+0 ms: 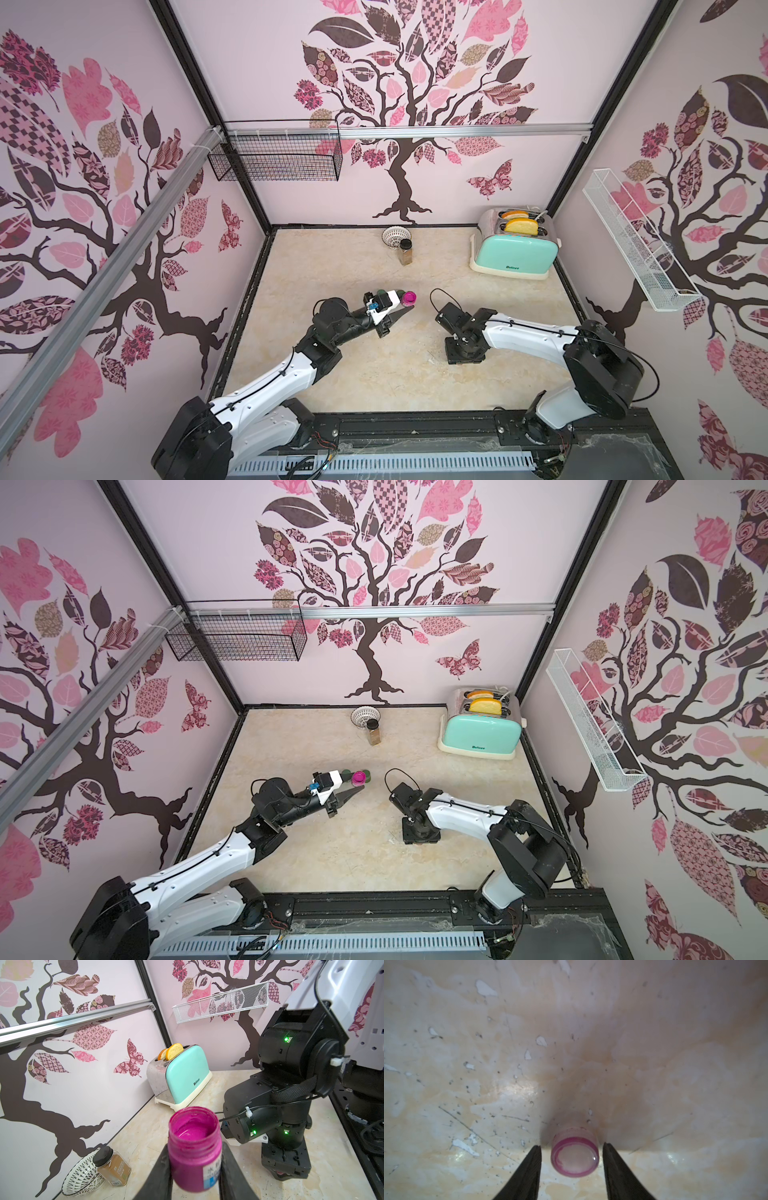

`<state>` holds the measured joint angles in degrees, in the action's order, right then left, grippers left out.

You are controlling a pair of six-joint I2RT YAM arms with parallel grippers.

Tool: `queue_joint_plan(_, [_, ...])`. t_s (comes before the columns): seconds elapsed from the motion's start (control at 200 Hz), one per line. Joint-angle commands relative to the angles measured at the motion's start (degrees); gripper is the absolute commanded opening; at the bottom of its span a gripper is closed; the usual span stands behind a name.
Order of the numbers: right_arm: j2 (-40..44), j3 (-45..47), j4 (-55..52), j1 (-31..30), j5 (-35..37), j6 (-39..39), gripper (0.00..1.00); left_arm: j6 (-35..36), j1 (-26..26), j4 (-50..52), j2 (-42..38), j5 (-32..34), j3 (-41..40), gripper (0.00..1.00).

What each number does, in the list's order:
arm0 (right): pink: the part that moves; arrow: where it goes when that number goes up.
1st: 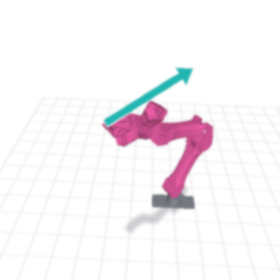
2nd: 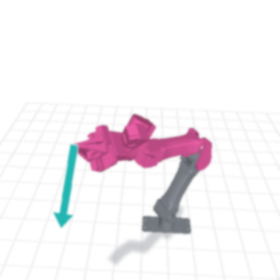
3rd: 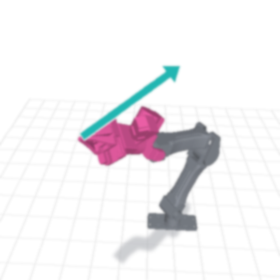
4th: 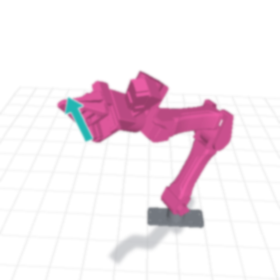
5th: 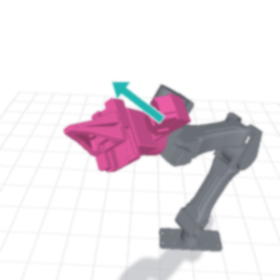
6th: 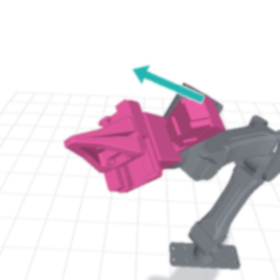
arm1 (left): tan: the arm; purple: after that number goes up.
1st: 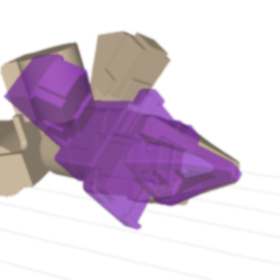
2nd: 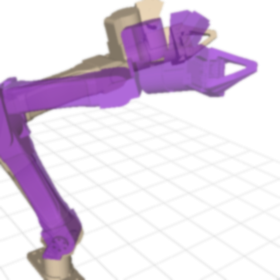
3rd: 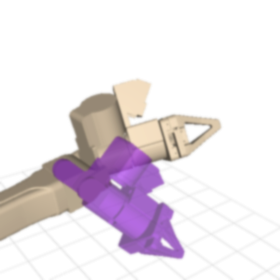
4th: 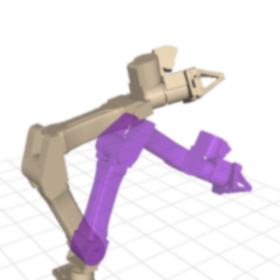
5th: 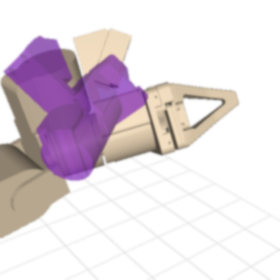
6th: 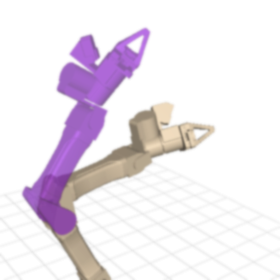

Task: Close the paint jar lid
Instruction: Pick up the lid from the center of the board.

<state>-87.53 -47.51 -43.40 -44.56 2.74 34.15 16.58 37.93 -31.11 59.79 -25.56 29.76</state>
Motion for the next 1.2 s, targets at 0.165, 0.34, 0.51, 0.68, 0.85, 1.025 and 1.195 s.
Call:
queue_joint_plan(0.165, [-0.4,0.3,0.5,-0.3,0.7,0.6,0.47,0.3,0.2,0.0,-1.3,0.0,-0.4,0.2])
queue_joint_plan(0.34, [-1.1,0.3,0.7,-0.3,0.3,0.9,0.44,0.2,0.2,0.0,-1.3,-0.1,-0.3,0.2])
queue_joint_plan(0.51, [-1.2,0.5,0.6,-0.3,0.3,1.1,0.43,0.3,0.2,0.0,-1.3,-0.2,-0.3,0.2])
queue_joint_plan(0.68, [-1.8,0.5,0.9,-0.3,0.3,1.0,0.43,0.3,0.2,0.1,-1.3,-0.3,-0.3,0.21])
queue_joint_plan(0.85, [-1.9,0.3,1.0,-0.3,0.1,0.8,0.37,0.4,0.2,0.2,-1.3,-0.3,-0.3,0.21])
queue_joint_plan(1.025, [1.0,-1.1,-1.0,-0.3,0.9,-0.6,0.32,0.3,0.2,0.2,-1.2,-0.8,-0.4,0.2])
queue_joint_plan(1.195, [7.5,-7.0,-6.3,-0.3,1.2,-4.6,0.29,0.0,0.3,0.3,-0.6,-2.6,0.0,0.2])
